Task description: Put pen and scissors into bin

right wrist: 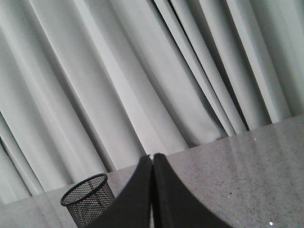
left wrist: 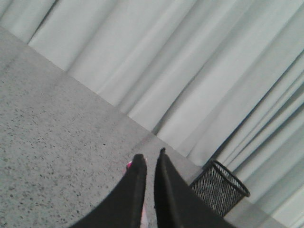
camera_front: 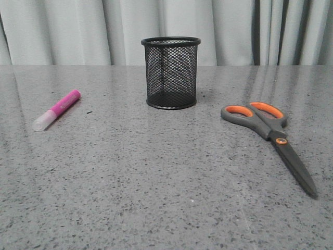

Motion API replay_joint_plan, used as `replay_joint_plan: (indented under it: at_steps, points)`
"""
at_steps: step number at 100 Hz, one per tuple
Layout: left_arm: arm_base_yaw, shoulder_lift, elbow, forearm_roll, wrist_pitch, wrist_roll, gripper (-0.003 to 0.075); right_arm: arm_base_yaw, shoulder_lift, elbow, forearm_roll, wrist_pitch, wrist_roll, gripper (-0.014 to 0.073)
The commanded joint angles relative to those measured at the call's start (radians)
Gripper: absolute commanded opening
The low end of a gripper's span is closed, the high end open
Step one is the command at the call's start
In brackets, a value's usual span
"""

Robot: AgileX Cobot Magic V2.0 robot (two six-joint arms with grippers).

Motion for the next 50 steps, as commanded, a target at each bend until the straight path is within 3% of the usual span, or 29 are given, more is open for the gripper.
replay_joint_plan:
  at_steps: [1, 11, 18, 34, 50]
  points:
    - [-0.023, -0.025, -0.034, 0.065, -0.016, 0.003, 0.0153, -0.006, 0.004, -0.112, -0.004, 0.087, -0.001, -0.0064]
    - [-0.051, 0.016, -0.084, 0.152, -0.004, 0.003, 0.0340, -0.006, 0.076, -0.184, -0.006, 0.165, -0.001, -0.0020]
    - [-0.072, 0.072, -0.135, 0.187, 0.038, 0.003, 0.0397, -0.002, 0.144, -0.227, -0.006, 0.165, -0.019, 0.0075]
    - [-0.127, 0.285, -0.299, 0.323, 0.171, 0.003, 0.0348, 0.047, 0.313, -0.344, -0.006, 0.244, -0.056, 0.0346]
    - [-0.153, 0.566, -0.511, 0.447, 0.313, 0.003, 0.0313, 0.144, 0.482, -0.454, -0.006, 0.354, -0.116, 0.0374]
